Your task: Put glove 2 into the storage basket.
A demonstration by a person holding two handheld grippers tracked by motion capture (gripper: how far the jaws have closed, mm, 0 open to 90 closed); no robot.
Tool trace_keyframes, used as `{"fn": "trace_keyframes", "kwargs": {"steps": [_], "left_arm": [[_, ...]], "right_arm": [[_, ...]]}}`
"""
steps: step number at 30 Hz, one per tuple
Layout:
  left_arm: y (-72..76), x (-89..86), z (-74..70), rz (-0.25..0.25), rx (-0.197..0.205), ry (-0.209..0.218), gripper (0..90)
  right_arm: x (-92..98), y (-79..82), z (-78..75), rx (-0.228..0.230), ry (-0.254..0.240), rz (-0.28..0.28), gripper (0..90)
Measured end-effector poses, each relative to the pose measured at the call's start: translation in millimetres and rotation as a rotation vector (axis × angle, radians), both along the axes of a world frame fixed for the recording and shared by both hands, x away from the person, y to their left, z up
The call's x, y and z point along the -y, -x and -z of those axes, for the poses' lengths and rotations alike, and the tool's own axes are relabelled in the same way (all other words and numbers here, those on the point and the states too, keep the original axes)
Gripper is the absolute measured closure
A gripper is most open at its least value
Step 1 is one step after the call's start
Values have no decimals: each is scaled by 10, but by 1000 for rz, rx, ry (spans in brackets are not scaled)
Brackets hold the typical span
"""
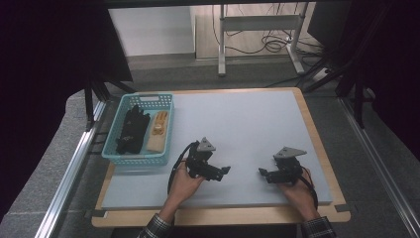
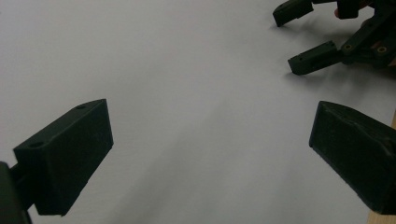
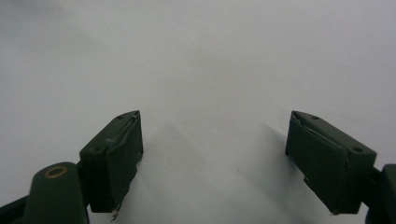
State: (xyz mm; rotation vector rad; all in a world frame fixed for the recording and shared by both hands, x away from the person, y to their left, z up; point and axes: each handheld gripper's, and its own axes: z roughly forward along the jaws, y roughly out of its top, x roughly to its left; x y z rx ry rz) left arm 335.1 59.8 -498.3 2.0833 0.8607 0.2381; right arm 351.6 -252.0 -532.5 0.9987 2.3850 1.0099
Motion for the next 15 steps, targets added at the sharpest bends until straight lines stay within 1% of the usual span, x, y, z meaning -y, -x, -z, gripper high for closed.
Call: {"fn": "trace_keyframes", "kwargs": {"steps": [7,12,15], "left_arm": [[34,-7,80,9,-5,0,0],[57,-12,140,14,-1,-23,0],[68,-13,188,18,-7,-29,0]], "right_arm": [[0,0,0,0,1,0,184],[0,0,0,0,1,0,184],[0,0,0,0,0,0,184]]}}
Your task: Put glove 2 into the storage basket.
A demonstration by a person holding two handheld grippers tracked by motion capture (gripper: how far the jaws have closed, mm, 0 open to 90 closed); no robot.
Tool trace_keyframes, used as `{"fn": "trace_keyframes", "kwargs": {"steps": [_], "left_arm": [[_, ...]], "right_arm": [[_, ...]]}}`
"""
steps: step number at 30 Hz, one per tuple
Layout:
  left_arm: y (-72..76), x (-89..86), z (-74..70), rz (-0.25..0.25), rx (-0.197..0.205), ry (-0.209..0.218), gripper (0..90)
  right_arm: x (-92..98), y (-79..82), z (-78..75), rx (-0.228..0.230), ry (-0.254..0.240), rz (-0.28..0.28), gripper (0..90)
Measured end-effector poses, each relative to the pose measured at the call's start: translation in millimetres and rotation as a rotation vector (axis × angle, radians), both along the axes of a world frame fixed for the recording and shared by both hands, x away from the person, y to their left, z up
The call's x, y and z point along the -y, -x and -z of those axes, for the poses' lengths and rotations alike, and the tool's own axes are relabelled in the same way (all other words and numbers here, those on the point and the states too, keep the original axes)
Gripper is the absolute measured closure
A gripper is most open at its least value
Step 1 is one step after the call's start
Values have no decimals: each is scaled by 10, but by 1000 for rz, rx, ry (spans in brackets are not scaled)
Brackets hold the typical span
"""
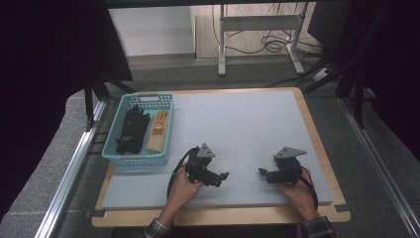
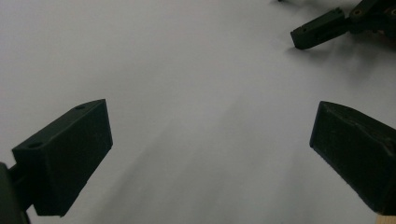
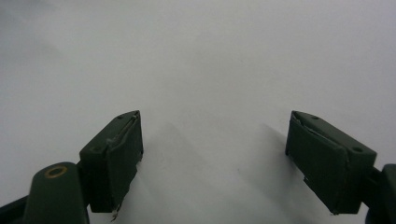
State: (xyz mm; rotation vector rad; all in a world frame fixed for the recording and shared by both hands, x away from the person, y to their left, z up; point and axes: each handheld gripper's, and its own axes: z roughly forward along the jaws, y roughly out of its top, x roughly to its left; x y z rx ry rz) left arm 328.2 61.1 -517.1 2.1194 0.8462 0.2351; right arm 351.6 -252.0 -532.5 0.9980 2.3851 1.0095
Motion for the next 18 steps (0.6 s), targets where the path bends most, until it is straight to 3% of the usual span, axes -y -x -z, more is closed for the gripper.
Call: {"fn": "trace_keyframes", "kwargs": {"steps": [11,18], "left_arm": [[26,-4,211,-7,-19,-60,0],[31,8,269,-24,-25,-92,0]], "right_arm": [[0,0,0,0,0,0,184],[-1,0,0,0,0,1,184]]}}
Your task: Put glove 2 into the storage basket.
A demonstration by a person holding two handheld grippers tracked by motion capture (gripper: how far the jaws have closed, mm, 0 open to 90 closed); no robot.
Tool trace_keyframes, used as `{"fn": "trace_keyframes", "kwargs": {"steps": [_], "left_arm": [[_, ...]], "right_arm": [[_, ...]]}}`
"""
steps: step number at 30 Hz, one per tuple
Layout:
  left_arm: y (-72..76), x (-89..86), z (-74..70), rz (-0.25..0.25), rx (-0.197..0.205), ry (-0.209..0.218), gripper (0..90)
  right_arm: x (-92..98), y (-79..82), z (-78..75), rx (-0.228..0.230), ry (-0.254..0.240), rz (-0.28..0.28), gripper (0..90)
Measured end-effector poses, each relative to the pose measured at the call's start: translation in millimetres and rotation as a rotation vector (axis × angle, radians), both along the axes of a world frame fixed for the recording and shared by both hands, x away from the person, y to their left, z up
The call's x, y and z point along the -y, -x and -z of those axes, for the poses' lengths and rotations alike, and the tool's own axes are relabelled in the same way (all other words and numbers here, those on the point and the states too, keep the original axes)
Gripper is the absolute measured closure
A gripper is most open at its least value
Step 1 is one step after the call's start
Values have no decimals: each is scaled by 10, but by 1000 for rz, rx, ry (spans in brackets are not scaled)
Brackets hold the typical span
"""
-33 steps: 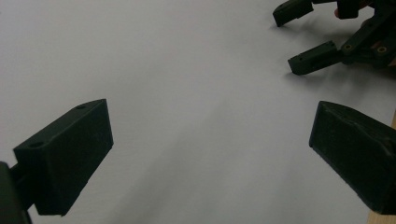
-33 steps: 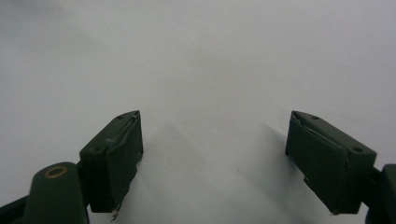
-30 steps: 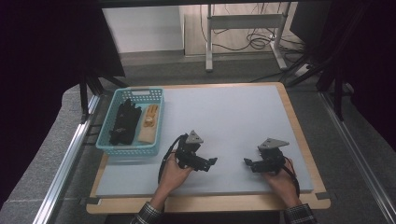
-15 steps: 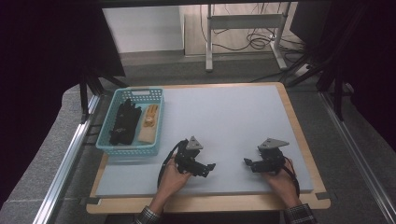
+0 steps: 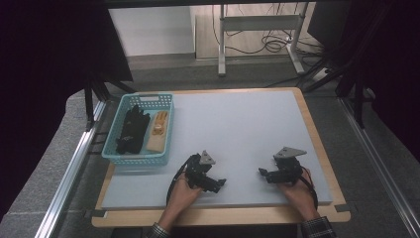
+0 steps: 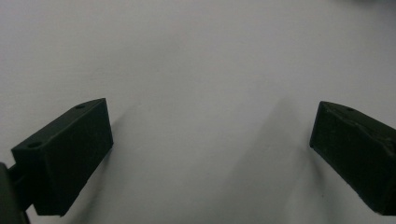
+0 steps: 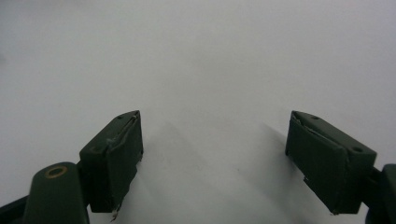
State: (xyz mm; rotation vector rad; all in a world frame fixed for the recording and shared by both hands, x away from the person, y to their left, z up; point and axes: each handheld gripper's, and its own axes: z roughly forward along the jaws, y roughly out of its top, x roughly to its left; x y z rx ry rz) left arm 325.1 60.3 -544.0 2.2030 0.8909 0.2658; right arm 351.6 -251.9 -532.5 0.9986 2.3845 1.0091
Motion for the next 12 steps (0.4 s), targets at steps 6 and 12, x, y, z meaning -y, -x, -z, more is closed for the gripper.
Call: {"fn": "trace_keyframes", "kwargs": {"steps": [6,12], "left_arm": [[20,43,7,-4,25,-47,0],[28,44,9,-11,25,-45,0]], "right_arm": [[0,0,0,0,0,0,184],[0,1,1,0,0,0,184]]}}
